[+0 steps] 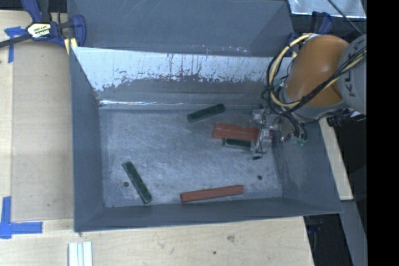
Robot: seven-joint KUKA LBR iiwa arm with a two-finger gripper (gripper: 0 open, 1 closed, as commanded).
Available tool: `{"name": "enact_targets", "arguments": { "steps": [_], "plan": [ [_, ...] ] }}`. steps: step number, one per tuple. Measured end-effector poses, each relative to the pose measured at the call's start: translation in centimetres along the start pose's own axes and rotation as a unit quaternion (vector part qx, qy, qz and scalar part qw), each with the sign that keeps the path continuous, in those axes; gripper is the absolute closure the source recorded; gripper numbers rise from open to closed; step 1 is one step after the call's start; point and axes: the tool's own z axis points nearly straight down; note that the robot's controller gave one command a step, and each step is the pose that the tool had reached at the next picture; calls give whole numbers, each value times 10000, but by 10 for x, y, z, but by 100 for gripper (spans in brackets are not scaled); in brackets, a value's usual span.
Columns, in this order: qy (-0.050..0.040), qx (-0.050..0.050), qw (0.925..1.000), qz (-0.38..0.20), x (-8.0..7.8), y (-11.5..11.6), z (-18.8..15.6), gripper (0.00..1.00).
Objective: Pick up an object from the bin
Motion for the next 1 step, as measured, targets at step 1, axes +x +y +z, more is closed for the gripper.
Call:
{"name": "enact_targets", "arguments": {
  "steps": [1],
  "plan": [
    [-55,12,9977,-680,11,33,-173,100]
  ]
}}
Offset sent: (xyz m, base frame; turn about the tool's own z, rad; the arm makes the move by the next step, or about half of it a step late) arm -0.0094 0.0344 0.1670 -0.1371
